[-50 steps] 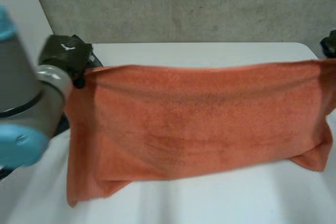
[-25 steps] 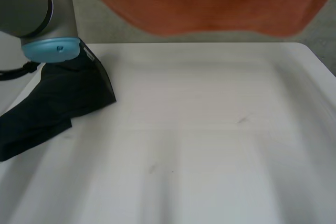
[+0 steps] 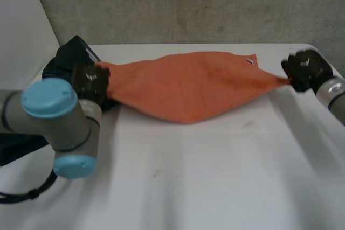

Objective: Fold the laundry.

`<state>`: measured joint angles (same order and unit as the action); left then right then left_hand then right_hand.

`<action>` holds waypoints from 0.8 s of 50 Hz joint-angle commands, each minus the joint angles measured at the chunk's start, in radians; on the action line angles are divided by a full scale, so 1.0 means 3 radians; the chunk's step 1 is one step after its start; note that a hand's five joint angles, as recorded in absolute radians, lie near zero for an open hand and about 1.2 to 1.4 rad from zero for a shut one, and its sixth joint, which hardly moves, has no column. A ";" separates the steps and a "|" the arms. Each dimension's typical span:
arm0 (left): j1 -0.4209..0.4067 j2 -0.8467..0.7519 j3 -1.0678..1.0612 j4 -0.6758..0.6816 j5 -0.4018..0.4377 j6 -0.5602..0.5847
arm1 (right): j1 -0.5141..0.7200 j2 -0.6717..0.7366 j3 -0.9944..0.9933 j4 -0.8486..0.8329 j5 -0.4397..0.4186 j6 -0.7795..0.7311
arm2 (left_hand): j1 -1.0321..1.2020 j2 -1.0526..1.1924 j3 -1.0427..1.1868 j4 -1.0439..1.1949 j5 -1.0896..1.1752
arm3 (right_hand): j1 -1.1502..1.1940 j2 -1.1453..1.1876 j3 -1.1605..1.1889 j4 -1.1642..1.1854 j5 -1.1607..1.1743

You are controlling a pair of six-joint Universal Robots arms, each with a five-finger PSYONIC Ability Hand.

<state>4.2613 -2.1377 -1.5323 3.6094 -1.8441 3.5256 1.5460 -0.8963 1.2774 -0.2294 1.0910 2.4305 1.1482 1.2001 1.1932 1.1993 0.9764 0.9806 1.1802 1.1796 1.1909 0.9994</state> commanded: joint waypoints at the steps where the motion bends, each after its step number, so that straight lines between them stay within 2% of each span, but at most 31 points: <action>1: -0.0010 0.0247 -0.0343 -0.0214 -0.0014 0.0101 | -0.0213 -0.0131 0.0160 0.0850 0.0050 -0.0411 | 0.0827 0.0654 0.0677 0.0657 0.0818 | 0.1386 0.0720 0.0722 0.0684 0.0741; 6: 0.0097 0.0983 -0.0828 -0.0827 0.0006 0.0320 | -0.0464 -0.0749 0.0430 0.1979 -0.0021 -0.0630 | 0.0827 0.0654 0.0677 0.0657 0.0818 | 0.1386 0.0720 0.0722 0.0684 0.0741; 8: 0.0118 0.1173 -0.0966 -0.1087 0.0032 0.0433 | -0.0551 -0.0877 0.0553 0.2231 -0.0027 -0.0804 | 0.0827 0.0654 0.0677 0.0657 0.0818 | 0.1386 0.0720 0.0722 0.0684 0.0741; 9: 0.0113 0.1315 -0.1104 -0.1377 0.0037 0.0565 | -0.0673 -0.1035 0.0710 0.2470 -0.0027 -0.1038 | 0.0827 0.0654 0.0677 0.0657 0.0818 | 0.1386 0.0720 0.0722 0.0684 0.0741; 12: 0.0072 0.1516 -0.1324 -0.1854 0.0052 0.0729 | -0.0863 -0.1291 0.0987 0.2814 0.0019 -0.1519 | 0.0827 0.0654 0.0677 0.0657 0.0818 | 0.1386 0.0720 0.0722 0.0684 0.0741; 13: 0.0047 0.1638 -0.1472 -0.2119 0.0072 0.0780 | -0.0975 -0.1449 0.1165 0.3018 0.0050 -0.1875 | 0.0827 0.0654 0.0677 0.0657 0.0818 | 0.1386 0.0720 0.0722 0.0684 0.0741; 16: -0.0020 0.1828 -0.1616 -0.2300 0.0179 0.0796 | -0.1144 -0.1624 0.1376 0.3244 0.0050 -0.2368 | 0.0827 0.0654 0.0677 0.0657 0.0818 | 0.1386 0.0720 0.0722 0.0684 0.0741; 18: -0.0051 0.1971 -0.1662 -0.2265 0.0333 0.0822 | -0.1318 -0.1716 0.1494 0.3311 0.0050 -0.2599 | 0.0827 0.0654 0.0677 0.0657 0.0818 | 0.1386 0.0720 0.0722 0.0684 0.0741; 24: -0.0015 0.1870 -0.1479 -0.1887 0.0471 0.0796 | -0.1395 -0.1711 0.1505 0.3066 -0.0016 -0.2304 | 0.0827 0.0654 0.0677 0.0657 0.0818 | 0.1386 0.0720 0.0722 0.0684 0.0741; 28: -0.0015 0.1532 -0.1259 -0.1489 0.0461 0.0796 | -0.1074 -0.1594 0.1387 0.2586 -0.0011 -0.1890 | 0.0827 0.0654 0.0677 0.0657 0.0818 | 0.1386 0.0720 0.0722 0.0684 0.0741; 31: -0.0010 0.1221 -0.1044 -0.1182 0.0375 0.0796 | -0.0711 -0.1293 0.1163 0.2192 0.0035 -0.1466 | 0.0827 0.0654 0.0677 0.0657 0.0818 | 0.1386 0.0720 0.0722 0.0684 0.0741; 35: -0.0015 0.0842 -0.0773 -0.0885 0.0150 0.0771 | -0.0322 -0.1032 0.0897 0.1783 0.0208 -0.1092 | 0.0827 0.0654 0.0677 0.0657 0.0818 | 0.1386 0.0720 0.0722 0.0684 0.0741; 40: -0.0020 0.0499 -0.0410 -0.0614 -0.0091 0.0771 | 0.0000 -0.0552 0.0427 0.1150 0.0612 -0.0877 | 0.0827 0.0654 0.0677 0.0657 0.0818 | 0.1386 0.0720 0.0722 0.0684 0.0741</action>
<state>4.2565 -1.8607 -1.7778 3.3279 -1.7845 3.7587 1.4186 -1.2211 1.5598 0.3231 1.1499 2.0731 1.1482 1.2001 1.1933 1.1993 0.9764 0.9806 1.1802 1.1796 1.1910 1.0000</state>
